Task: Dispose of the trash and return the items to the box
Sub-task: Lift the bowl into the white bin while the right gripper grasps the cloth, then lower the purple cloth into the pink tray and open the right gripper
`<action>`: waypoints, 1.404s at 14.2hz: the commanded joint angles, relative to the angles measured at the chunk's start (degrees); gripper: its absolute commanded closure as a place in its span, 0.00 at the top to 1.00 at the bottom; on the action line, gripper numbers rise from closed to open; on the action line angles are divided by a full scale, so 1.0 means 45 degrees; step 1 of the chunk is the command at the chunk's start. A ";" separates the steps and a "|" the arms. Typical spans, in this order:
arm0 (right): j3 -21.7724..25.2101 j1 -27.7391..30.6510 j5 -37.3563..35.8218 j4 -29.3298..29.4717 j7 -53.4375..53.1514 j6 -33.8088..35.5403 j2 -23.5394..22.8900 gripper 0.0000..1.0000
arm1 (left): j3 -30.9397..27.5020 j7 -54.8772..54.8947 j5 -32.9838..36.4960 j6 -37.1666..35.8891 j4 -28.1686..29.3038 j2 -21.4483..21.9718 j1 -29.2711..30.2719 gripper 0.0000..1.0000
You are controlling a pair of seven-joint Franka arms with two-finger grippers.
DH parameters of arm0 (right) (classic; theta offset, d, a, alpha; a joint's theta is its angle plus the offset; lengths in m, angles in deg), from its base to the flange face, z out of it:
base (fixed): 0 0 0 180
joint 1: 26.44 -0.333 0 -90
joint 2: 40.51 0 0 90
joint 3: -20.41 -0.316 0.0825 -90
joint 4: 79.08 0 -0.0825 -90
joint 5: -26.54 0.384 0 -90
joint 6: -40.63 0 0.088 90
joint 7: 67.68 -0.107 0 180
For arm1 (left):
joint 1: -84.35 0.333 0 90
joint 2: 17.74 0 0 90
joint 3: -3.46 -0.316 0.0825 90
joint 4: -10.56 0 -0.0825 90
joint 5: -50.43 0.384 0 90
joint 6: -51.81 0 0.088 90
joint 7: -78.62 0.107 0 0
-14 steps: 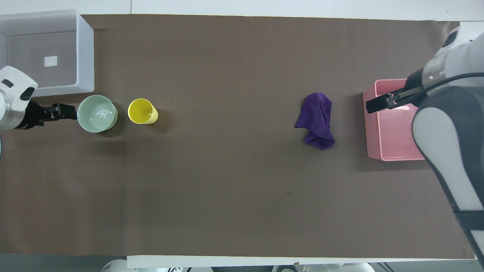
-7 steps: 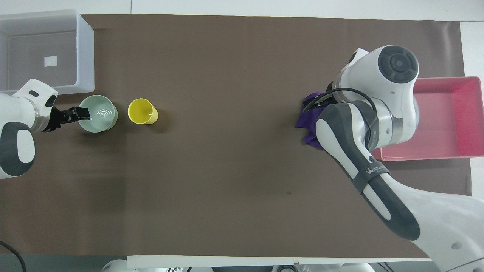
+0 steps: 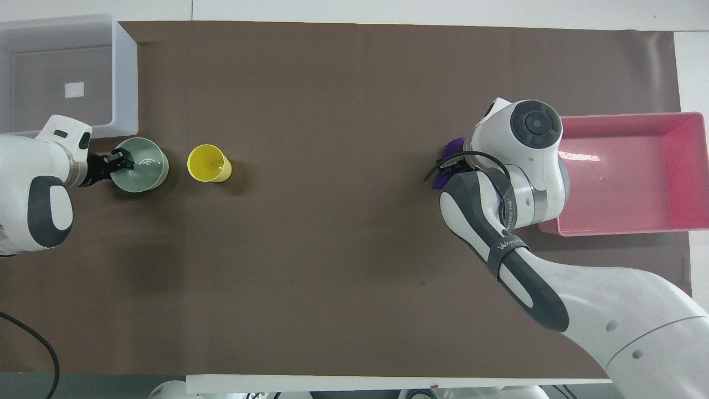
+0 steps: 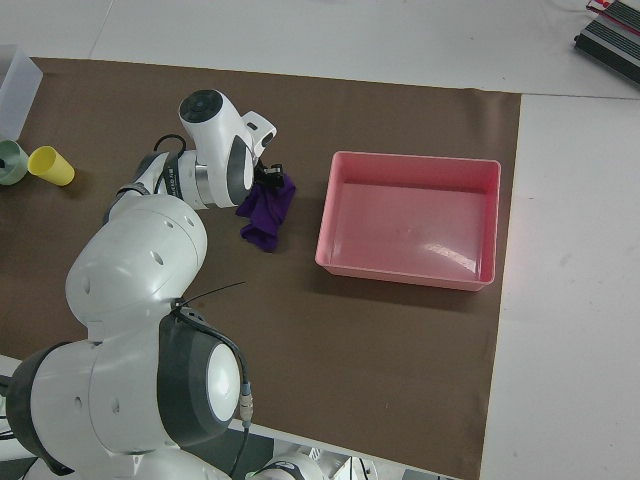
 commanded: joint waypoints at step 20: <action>0.0114 0.5881 -0.0401 0.1065 0.3379 0.4346 0.2843 0.05 | -0.0107 0.1112 -0.1076 -0.5450 -1.1347 -0.4697 0.1676 0.00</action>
